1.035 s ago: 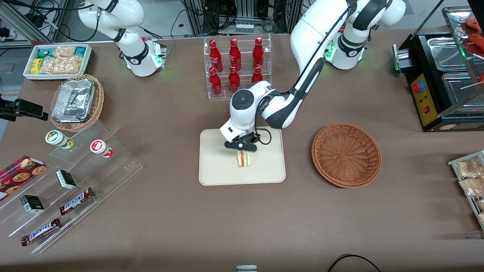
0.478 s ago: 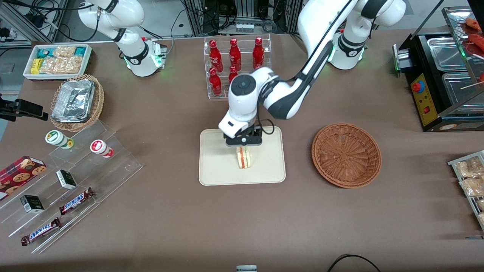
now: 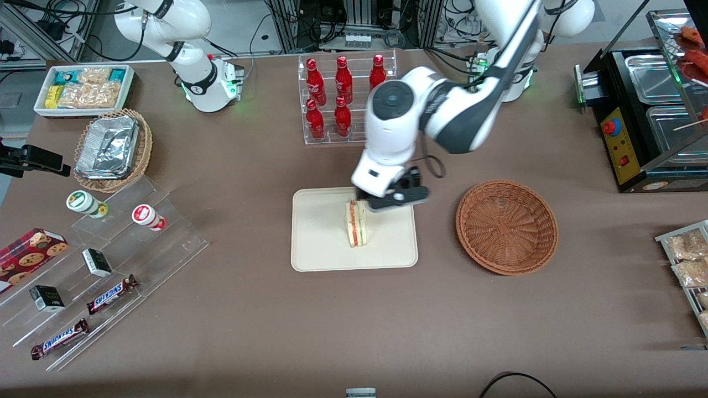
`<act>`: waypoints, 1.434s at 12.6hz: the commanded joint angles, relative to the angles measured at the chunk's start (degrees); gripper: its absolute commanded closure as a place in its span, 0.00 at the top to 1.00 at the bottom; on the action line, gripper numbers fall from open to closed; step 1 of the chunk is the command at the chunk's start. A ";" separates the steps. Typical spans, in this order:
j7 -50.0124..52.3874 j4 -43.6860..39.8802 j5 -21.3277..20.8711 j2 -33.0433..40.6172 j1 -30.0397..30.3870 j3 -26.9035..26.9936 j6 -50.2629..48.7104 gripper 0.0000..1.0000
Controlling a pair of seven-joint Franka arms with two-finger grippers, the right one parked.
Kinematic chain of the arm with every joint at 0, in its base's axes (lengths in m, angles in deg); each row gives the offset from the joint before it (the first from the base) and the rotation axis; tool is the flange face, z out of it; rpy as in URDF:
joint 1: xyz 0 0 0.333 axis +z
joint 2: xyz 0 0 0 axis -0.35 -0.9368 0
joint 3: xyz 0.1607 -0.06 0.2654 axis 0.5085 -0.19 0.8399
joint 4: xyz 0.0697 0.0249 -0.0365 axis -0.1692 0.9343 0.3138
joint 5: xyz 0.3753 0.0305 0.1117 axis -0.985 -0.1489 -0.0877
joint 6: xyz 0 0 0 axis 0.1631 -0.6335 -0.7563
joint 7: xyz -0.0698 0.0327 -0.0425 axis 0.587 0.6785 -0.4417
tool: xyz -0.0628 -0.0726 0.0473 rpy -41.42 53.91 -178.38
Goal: Place sandwich from basket to tray
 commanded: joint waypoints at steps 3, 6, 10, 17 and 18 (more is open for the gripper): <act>-17.36 1.11 1.25 9.34 9.66 -0.21 -12.87 1.00; -29.94 1.37 2.82 14.18 17.65 -0.21 -17.88 1.00; -42.18 4.34 3.79 21.56 25.31 -0.21 -21.94 1.00; -56.26 7.35 4.76 25.54 32.27 -0.12 -22.20 1.00; -55.56 6.48 4.67 24.75 31.92 -0.12 -22.20 1.00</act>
